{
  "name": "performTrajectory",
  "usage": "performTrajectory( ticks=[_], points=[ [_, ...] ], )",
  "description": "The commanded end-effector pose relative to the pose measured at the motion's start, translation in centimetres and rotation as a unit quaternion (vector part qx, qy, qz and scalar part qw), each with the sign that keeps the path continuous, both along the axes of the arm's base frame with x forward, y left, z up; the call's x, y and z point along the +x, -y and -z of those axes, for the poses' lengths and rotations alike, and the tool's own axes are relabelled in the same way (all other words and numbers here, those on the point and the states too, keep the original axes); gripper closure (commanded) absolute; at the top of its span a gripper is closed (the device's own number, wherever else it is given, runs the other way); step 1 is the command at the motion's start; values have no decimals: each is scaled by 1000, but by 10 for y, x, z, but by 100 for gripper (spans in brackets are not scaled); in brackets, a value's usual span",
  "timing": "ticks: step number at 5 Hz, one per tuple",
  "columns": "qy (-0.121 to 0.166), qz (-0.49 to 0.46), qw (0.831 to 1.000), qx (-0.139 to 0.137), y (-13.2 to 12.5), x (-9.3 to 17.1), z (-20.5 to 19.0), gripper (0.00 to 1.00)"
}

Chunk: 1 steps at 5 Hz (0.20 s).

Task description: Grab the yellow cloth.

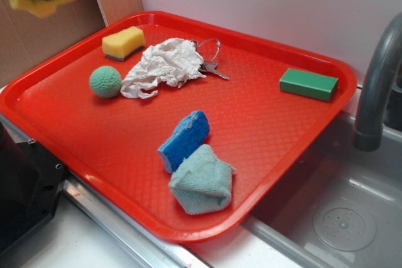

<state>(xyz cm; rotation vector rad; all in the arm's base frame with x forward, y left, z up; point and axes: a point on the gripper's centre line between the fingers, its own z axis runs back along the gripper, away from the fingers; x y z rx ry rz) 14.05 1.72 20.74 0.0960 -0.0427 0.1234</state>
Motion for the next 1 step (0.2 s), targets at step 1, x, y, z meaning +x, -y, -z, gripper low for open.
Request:
performTrajectory(
  ticks=[1],
  points=[
    [26, -11, 999, 22, -10, -18, -83, 100]
  ],
)
